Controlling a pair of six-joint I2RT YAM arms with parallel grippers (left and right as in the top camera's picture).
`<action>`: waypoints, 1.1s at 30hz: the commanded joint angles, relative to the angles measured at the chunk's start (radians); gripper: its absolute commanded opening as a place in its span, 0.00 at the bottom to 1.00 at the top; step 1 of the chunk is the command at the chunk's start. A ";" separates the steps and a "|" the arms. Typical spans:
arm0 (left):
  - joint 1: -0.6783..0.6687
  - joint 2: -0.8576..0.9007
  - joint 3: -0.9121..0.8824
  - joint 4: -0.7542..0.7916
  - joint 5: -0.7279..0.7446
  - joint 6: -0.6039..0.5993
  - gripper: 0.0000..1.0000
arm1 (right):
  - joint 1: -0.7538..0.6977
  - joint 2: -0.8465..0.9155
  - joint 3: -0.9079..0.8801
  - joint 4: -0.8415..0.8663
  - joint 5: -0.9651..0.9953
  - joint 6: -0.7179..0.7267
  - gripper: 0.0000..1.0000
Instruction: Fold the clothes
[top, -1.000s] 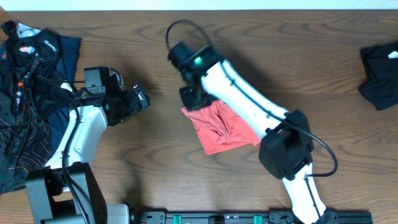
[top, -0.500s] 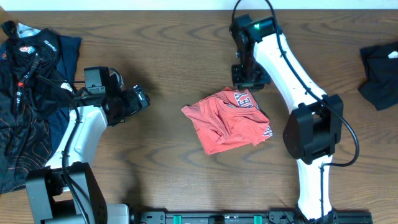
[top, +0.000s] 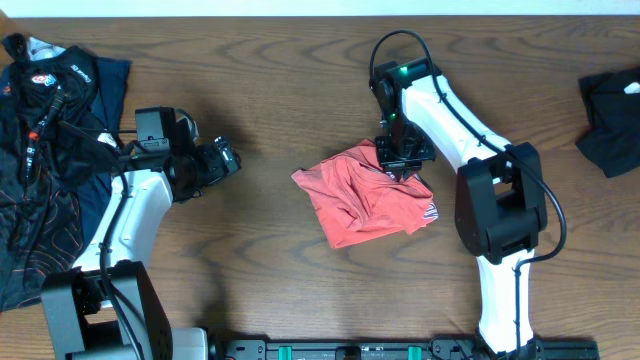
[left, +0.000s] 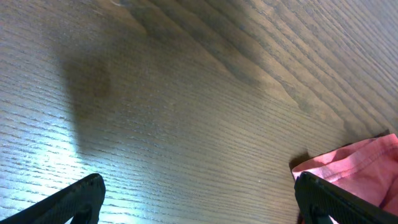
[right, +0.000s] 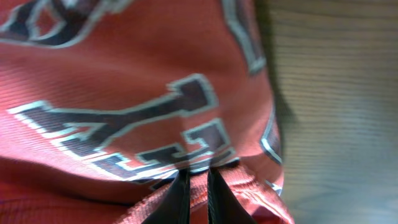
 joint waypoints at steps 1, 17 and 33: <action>0.004 -0.004 0.000 -0.002 -0.003 -0.002 0.99 | 0.048 -0.004 -0.002 0.002 -0.047 -0.071 0.09; 0.004 -0.004 0.000 0.010 -0.003 -0.002 0.99 | 0.271 -0.004 0.003 0.009 -0.128 -0.081 0.16; 0.004 -0.004 0.000 0.027 -0.002 -0.002 0.99 | 0.378 -0.005 0.121 0.026 -0.126 -0.017 0.37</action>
